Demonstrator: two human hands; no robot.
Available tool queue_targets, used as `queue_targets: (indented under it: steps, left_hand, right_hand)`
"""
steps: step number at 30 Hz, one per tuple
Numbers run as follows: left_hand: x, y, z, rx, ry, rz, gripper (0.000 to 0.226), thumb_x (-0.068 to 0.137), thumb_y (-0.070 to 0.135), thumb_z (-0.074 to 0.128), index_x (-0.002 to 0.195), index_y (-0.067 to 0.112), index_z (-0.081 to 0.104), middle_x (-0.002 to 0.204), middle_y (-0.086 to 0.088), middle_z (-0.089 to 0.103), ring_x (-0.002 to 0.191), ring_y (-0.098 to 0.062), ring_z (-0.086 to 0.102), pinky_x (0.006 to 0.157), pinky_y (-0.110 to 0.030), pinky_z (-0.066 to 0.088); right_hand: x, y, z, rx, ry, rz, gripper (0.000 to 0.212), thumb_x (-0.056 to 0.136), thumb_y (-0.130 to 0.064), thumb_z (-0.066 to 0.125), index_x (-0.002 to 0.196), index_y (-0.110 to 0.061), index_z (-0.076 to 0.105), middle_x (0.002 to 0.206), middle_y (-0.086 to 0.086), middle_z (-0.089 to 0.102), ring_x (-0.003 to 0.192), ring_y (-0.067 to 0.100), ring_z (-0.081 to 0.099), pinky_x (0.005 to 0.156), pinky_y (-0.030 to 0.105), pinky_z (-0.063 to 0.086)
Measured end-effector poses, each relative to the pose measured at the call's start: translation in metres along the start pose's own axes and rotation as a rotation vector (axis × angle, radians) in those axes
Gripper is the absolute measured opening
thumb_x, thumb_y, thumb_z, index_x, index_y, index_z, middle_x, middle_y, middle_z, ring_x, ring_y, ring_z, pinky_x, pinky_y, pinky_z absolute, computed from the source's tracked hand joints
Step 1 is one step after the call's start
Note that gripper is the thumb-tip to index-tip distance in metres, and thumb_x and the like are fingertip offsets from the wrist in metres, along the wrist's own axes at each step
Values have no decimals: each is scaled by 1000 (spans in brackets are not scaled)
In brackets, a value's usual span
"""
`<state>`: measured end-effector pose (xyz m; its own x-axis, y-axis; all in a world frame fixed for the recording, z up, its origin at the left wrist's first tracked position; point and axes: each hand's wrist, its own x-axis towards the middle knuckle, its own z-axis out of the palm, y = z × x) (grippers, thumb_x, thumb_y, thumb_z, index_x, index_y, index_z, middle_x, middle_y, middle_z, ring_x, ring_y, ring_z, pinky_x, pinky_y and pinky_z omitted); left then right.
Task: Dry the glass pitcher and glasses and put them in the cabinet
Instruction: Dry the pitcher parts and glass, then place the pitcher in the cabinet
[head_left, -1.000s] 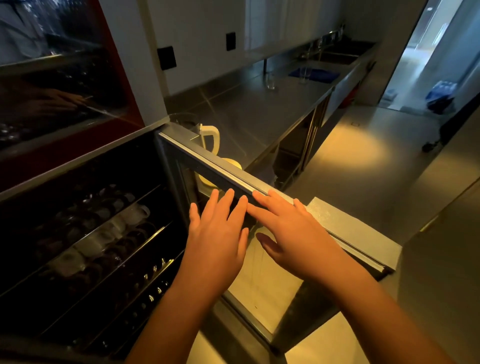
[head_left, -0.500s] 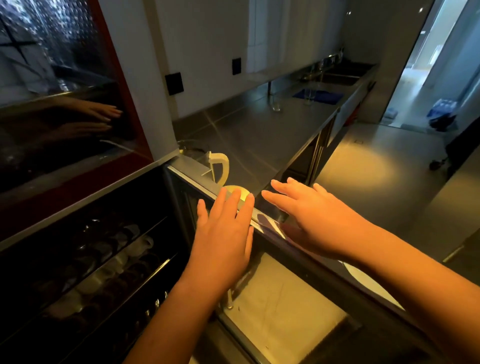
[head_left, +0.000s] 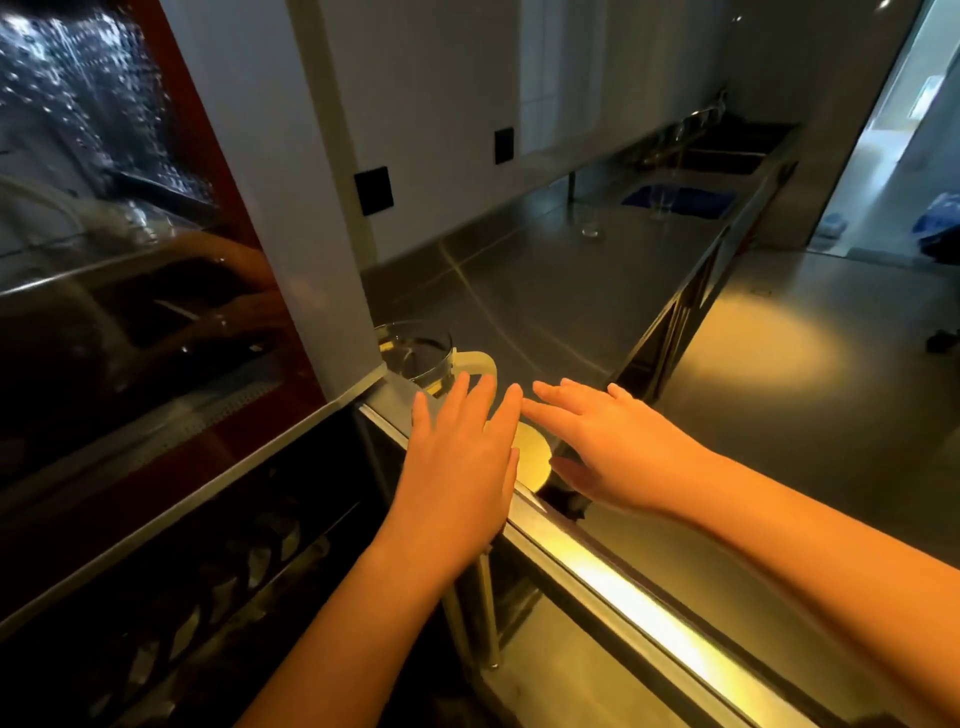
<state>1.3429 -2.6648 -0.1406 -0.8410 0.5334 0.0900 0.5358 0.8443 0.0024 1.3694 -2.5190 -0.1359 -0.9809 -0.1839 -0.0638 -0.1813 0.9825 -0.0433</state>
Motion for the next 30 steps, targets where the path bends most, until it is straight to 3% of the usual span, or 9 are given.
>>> queue_targets:
  steps: [6,16,20,24,30]
  left_hand:
    - [34,-30,6,-16,41,113,57,98,38,33,146,28,4,155,2,4,143,-20,-1,113,-44,-1]
    - [78,-68,15,-32,53,172,60,98,38,33,147,27,-1,156,1,-2,142,-21,-9,112,-45,-3]
    - [94,-73,15,-16,73,162,60,97,35,37,146,27,3,156,1,-2,142,-21,-12,110,-42,-8]
    - [106,-76,14,2,90,142,57,98,33,37,146,26,8,156,1,-1,142,-21,-11,99,-35,-14]
    - [116,-79,21,18,67,75,53,99,31,32,146,27,8,156,0,1,142,-20,-11,102,-36,-14]
  right_hand:
    - [45,3,2,18,43,69,65,93,-31,49,146,-32,11,155,-4,12,142,19,12,113,42,14]
    - [123,22,11,1,56,38,70,91,-34,53,146,-31,10,152,-1,23,137,19,27,110,36,29]
    - [166,39,33,-19,61,-22,70,90,-37,54,146,-31,12,152,1,24,136,21,29,108,41,33]
    - [203,49,56,12,92,-75,67,88,-38,55,144,-31,19,151,2,27,134,21,32,105,46,36]
    - [235,56,81,73,84,-117,68,89,-38,54,145,-34,16,150,6,26,135,24,29,105,49,32]
